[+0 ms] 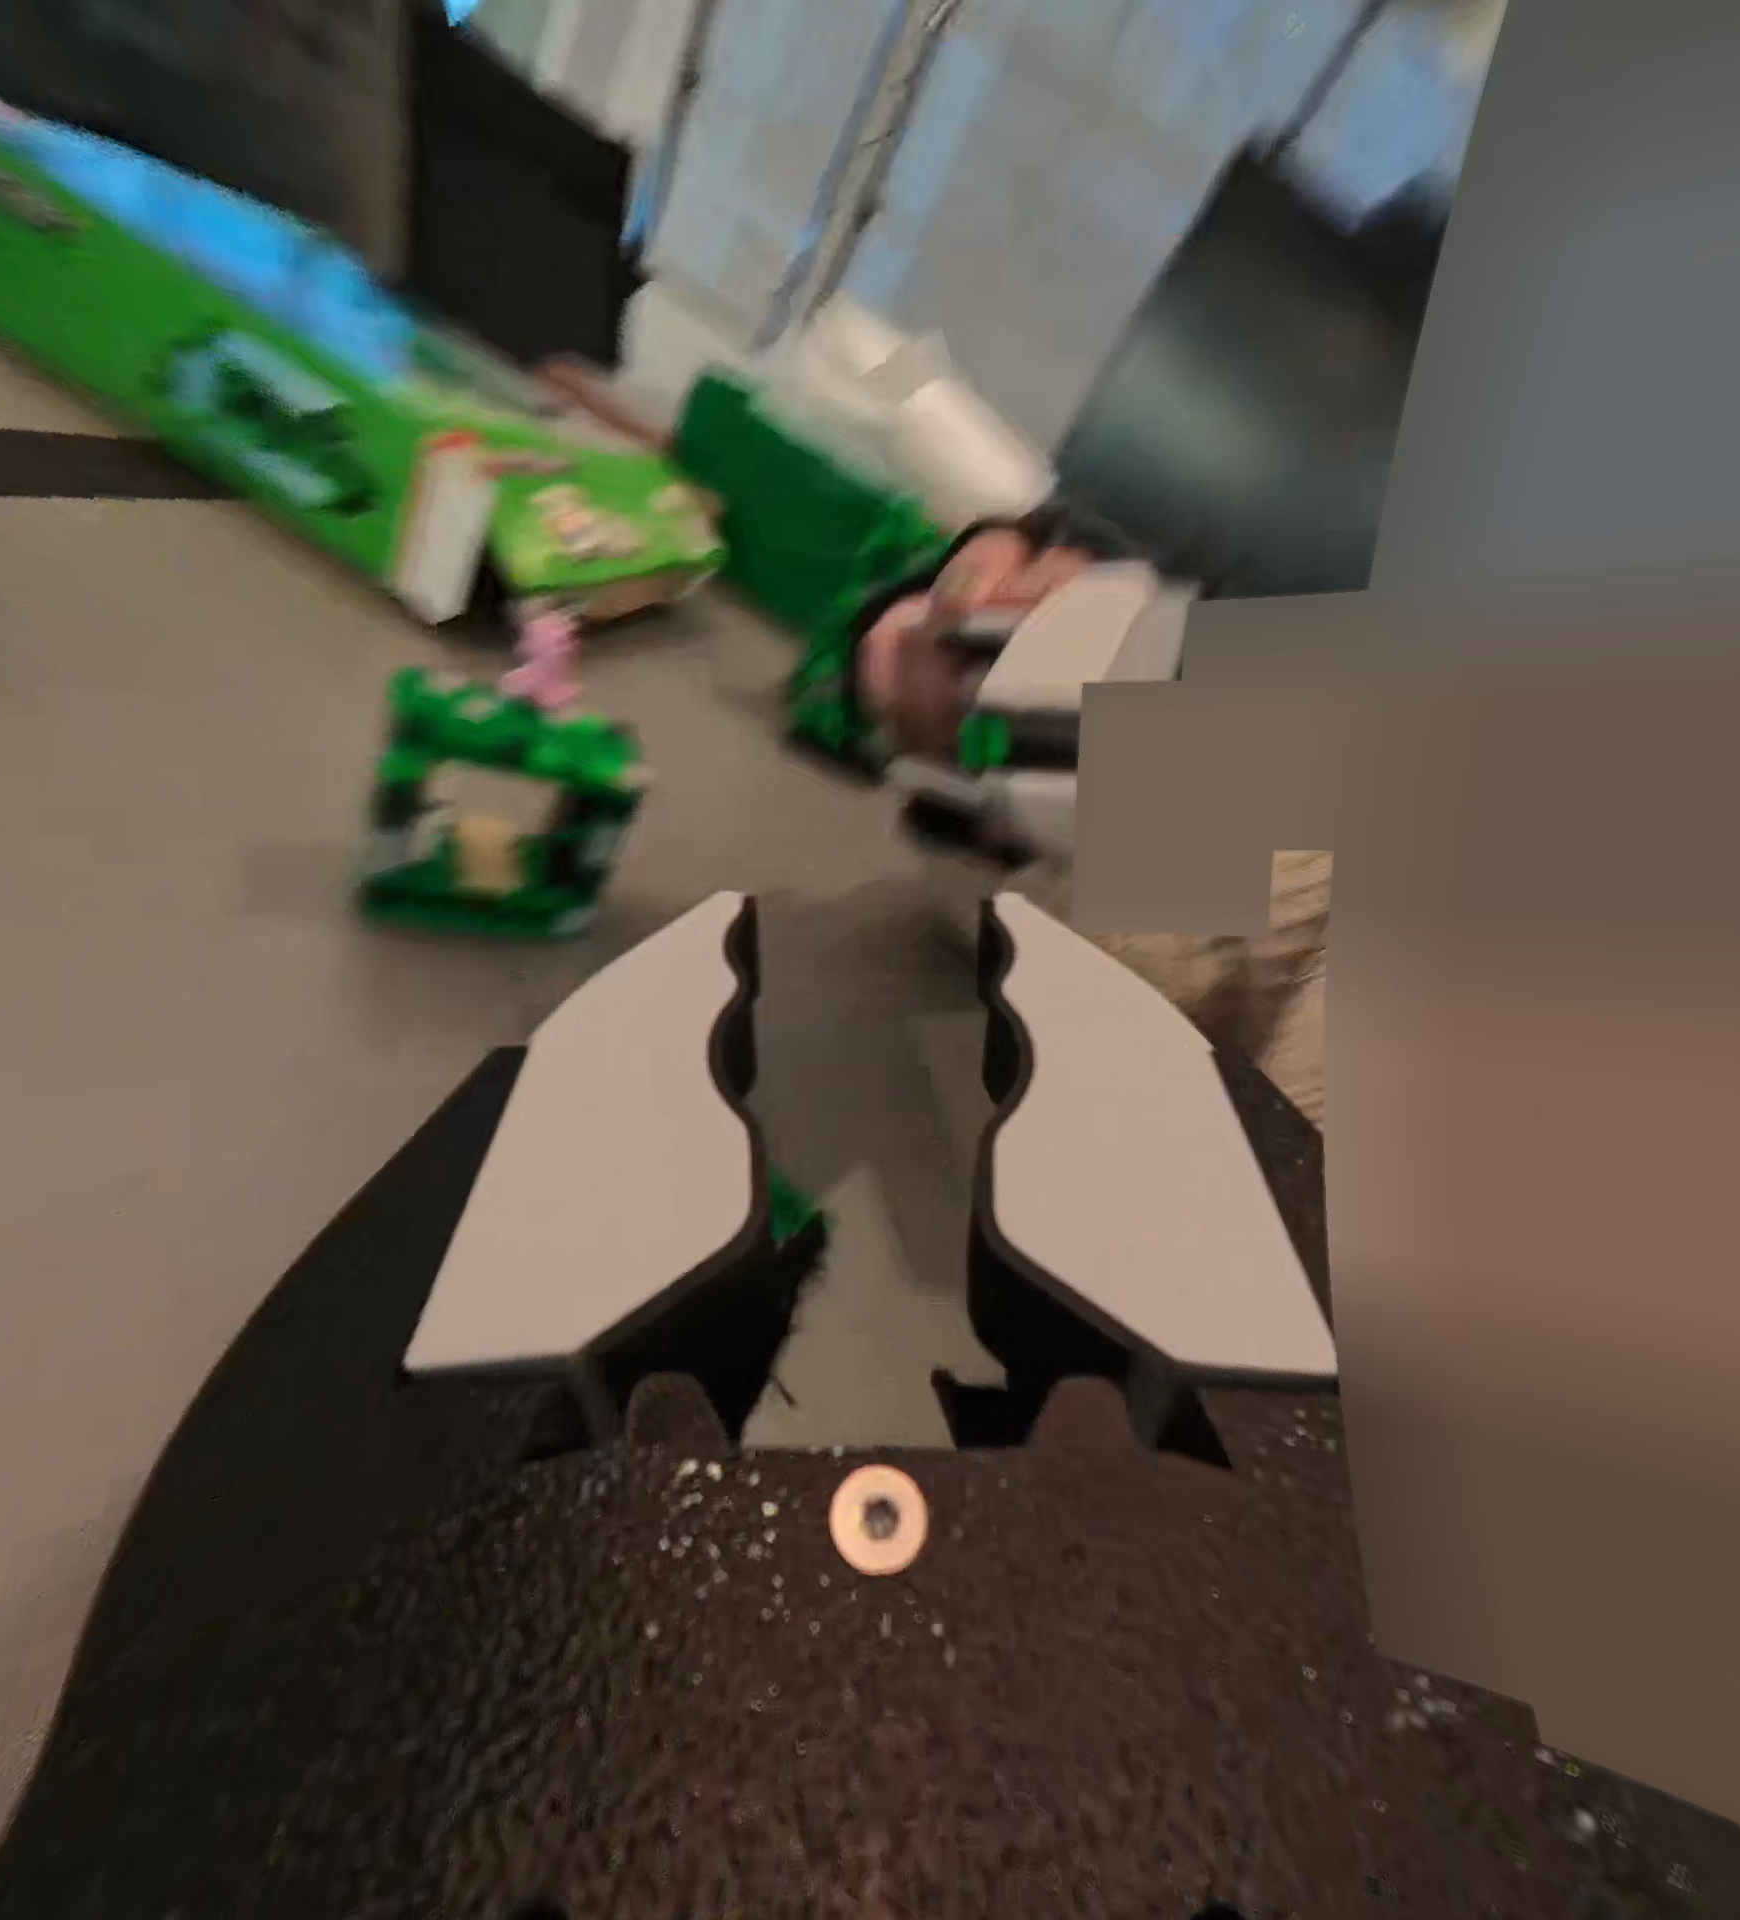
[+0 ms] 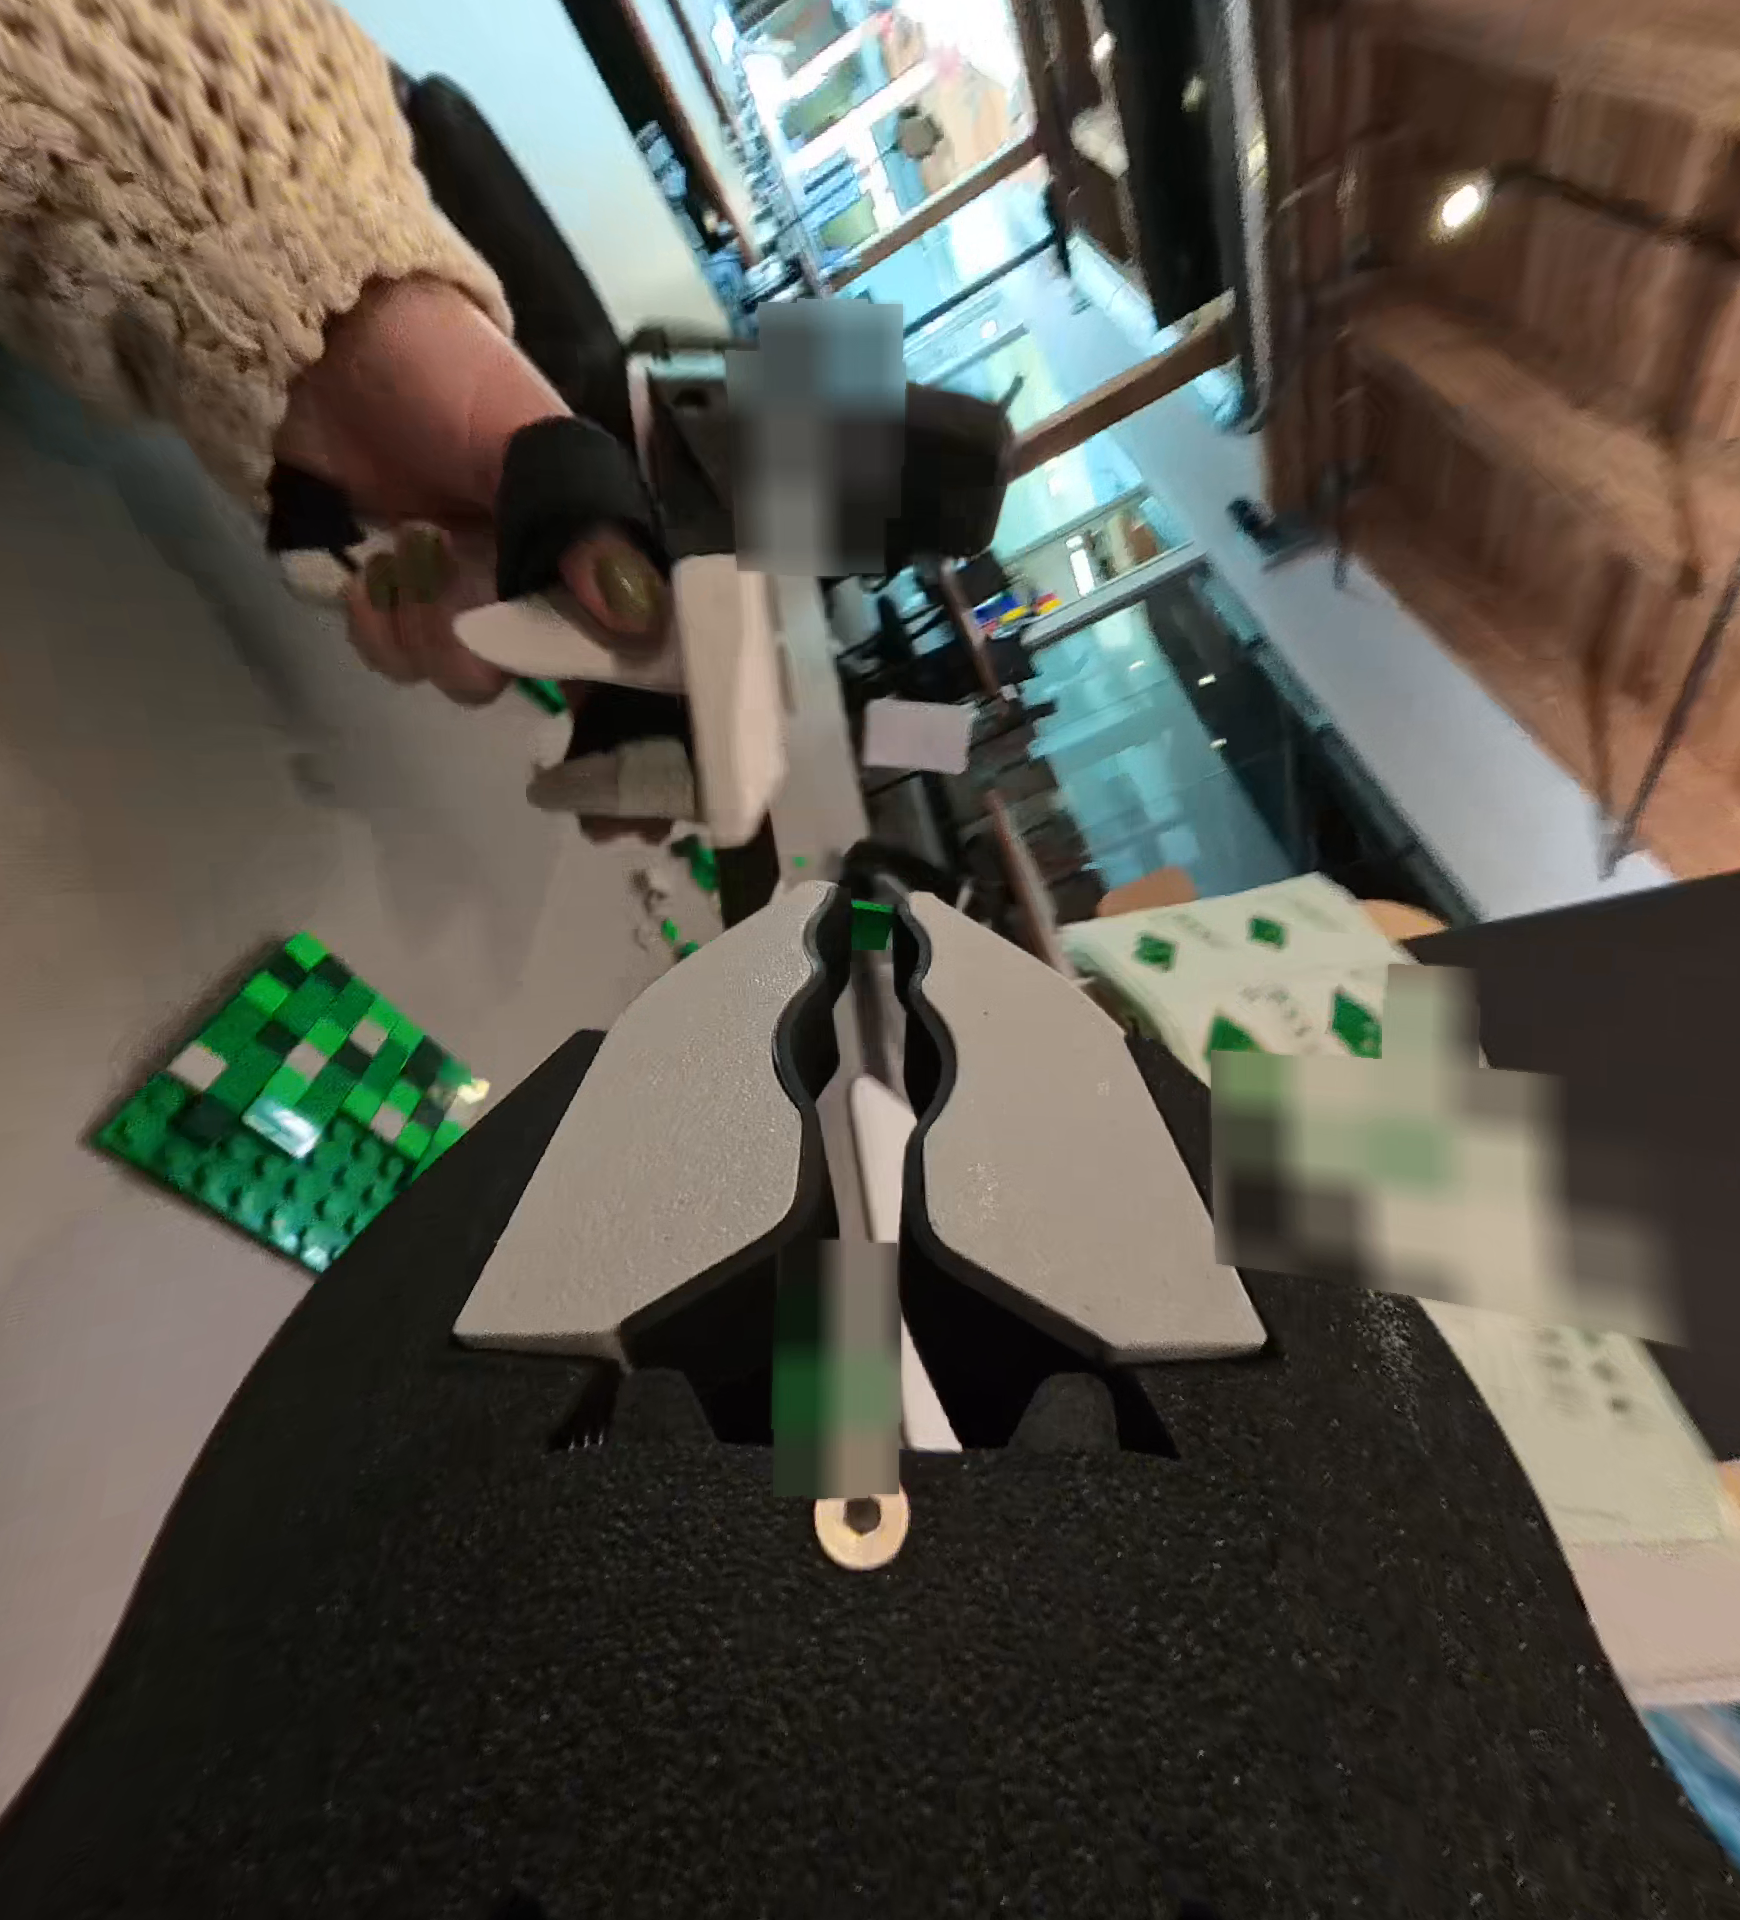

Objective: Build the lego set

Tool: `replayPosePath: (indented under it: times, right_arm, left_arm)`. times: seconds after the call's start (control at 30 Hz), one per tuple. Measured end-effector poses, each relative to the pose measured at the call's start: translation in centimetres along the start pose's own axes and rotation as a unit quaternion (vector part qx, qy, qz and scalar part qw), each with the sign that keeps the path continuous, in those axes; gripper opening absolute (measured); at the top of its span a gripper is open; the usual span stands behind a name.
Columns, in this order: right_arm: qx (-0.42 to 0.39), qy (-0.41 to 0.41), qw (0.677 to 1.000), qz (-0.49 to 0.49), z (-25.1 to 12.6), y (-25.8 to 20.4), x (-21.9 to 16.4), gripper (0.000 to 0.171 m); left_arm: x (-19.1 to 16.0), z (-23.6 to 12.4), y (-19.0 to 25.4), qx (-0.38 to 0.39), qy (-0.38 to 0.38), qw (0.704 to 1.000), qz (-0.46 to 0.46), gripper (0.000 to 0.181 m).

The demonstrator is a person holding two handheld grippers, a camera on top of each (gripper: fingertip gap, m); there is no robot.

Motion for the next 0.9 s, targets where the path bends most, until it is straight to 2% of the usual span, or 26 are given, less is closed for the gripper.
replayPosePath:
  times: [0.03, 0.1, 0.17, 0.3, 0.43, 0.7, 0.9]
  right_arm:
    - [0.032, -0.004, 0.999, 0.016, -0.1, 0.2, -0.5, 0.007]
    - [0.084, -0.04, 0.995, 0.044, -0.1, 0.3, -1.7, 0.007]
    - [0.11, -0.074, 0.99, 0.05, 0.0, 0.4, -2.7, 0.007]
    - [0.13, -0.089, 0.986, 0.058, 0.1, 0.2, -3.2, 0.007]
    - [0.149, -0.094, 0.983, 0.053, 0.1, -0.2, -3.1, 0.007]
    - [0.175, -0.086, 0.978, 0.071, -0.1, -0.3, -2.5, 0.007]
    - [0.215, -0.084, 0.969, 0.088, -0.1, -0.8, -2.6, 0.007]
  left_arm:
    - [-0.4, -0.2, -0.3, 0.061, -0.039, 0.997, 0.038, 0.048]
    - [-1.3, -0.2, -0.4, 0.159, -0.117, 0.975, 0.098, 0.069]
    - [-2.3, 0.6, -0.1, 0.214, -0.181, 0.952, 0.123, 0.084]
    - [-4.7, 3.0, 1.0, 0.276, -0.278, 0.902, 0.179, 0.089]
    - [-6.0, 4.7, 1.5, 0.268, -0.291, 0.905, 0.157, 0.094]
    - [-6.5, 4.6, 0.5, 0.334, -0.315, 0.872, 0.167, 0.1]
    - [-5.9, 4.0, 0.2, 0.363, -0.33, 0.856, 0.161, 0.092]
Point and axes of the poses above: each gripper's, where its closed fingertips meet, z out along the fingers, x out of its top, y = z × x across the jaws, the point moved 9 cm from there along -z, back along the fingers, and after that the axes turned 3 degrees about y, right-handed, at the moved point
